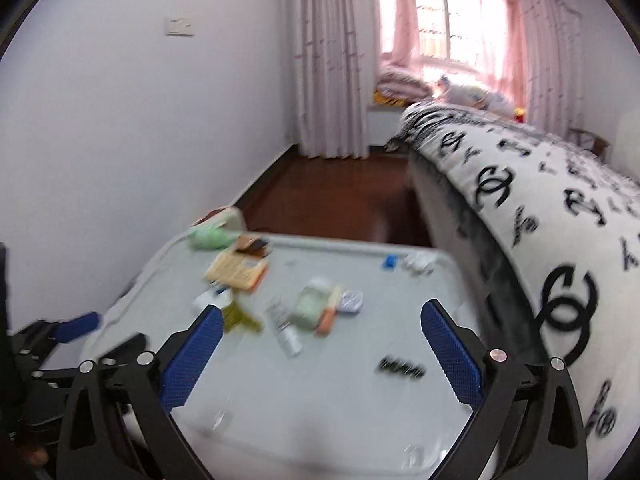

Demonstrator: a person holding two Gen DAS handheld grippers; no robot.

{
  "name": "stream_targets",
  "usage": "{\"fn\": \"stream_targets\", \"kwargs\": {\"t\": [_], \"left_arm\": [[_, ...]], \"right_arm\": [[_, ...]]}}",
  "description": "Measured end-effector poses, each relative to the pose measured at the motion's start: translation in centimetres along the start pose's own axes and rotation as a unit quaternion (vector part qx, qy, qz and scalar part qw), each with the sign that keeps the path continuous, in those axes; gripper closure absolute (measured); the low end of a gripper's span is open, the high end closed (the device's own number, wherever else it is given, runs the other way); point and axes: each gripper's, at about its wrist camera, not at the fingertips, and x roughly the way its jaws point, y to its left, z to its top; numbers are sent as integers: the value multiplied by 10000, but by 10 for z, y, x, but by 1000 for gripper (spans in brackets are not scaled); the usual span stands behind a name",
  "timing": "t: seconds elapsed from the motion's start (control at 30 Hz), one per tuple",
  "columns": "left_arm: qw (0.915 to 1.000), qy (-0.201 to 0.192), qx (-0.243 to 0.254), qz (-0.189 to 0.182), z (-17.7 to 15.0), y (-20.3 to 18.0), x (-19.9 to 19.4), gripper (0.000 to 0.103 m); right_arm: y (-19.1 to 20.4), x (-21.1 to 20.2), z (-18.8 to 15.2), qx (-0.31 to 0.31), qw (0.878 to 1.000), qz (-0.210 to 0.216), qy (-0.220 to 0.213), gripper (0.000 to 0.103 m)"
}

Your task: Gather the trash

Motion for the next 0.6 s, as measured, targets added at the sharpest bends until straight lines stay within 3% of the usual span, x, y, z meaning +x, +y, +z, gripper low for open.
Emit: {"fn": "stream_targets", "kwargs": {"t": [0.17, 0.3, 0.6], "left_arm": [[9993, -301, 71, 216, 20, -2, 10, 29], [9988, -405, -2, 266, 17, 1, 16, 21], [9999, -76, 112, 101, 14, -3, 41, 21]], "right_arm": [[-10, 27, -5, -210, 9979, -615, 29, 5], [-16, 44, -15, -133, 9973, -664, 282, 5], [-11, 60, -20, -460, 9898, -1304, 343, 5]]}}
